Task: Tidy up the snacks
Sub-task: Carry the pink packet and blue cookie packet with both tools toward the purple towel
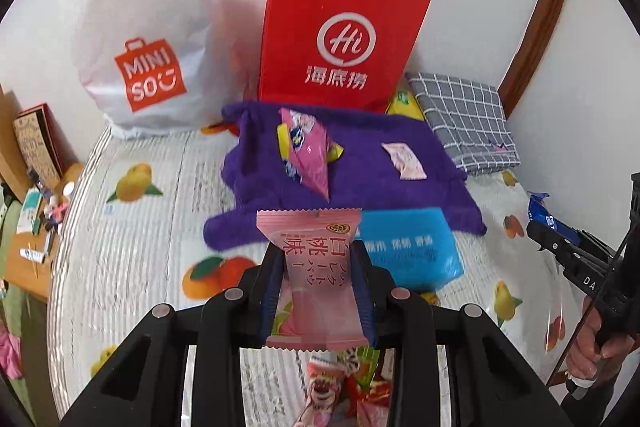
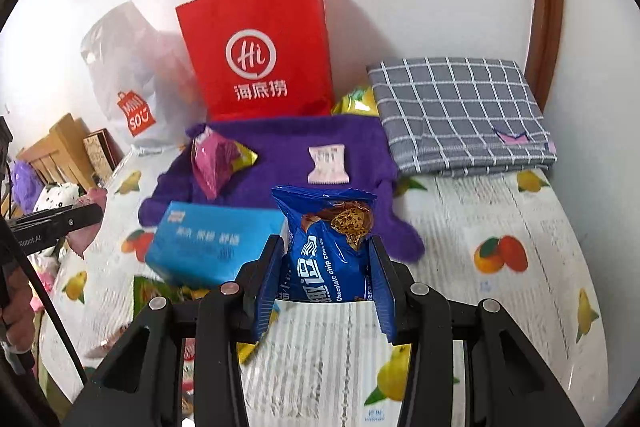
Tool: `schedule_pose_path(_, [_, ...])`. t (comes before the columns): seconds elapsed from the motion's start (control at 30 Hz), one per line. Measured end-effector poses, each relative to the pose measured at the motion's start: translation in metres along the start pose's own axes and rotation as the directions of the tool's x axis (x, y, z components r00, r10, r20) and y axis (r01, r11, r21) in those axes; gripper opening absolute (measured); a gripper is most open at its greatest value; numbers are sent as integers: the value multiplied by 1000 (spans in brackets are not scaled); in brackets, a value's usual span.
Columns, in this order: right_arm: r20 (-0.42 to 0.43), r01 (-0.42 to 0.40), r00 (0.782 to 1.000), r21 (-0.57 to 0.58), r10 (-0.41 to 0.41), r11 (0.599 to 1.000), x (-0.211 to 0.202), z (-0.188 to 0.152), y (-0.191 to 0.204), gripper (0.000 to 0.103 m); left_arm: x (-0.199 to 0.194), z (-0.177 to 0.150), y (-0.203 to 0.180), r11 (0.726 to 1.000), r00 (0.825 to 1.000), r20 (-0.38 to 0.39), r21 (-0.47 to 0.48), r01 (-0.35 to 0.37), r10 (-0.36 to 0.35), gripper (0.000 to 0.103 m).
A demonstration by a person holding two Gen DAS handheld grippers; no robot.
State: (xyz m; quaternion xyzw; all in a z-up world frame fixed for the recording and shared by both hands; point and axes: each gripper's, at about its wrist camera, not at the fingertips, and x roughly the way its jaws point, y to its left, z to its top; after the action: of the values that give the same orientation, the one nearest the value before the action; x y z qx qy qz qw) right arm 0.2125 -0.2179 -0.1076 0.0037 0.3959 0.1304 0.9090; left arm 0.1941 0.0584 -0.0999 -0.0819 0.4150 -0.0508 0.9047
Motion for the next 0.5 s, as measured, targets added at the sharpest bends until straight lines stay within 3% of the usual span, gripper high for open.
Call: schedule_pose_path(0.5, [8, -16, 1000, 12, 16, 1000, 25, 35, 6, 42, 13, 36, -2, 1000, 1000, 17, 22, 8, -8, 31])
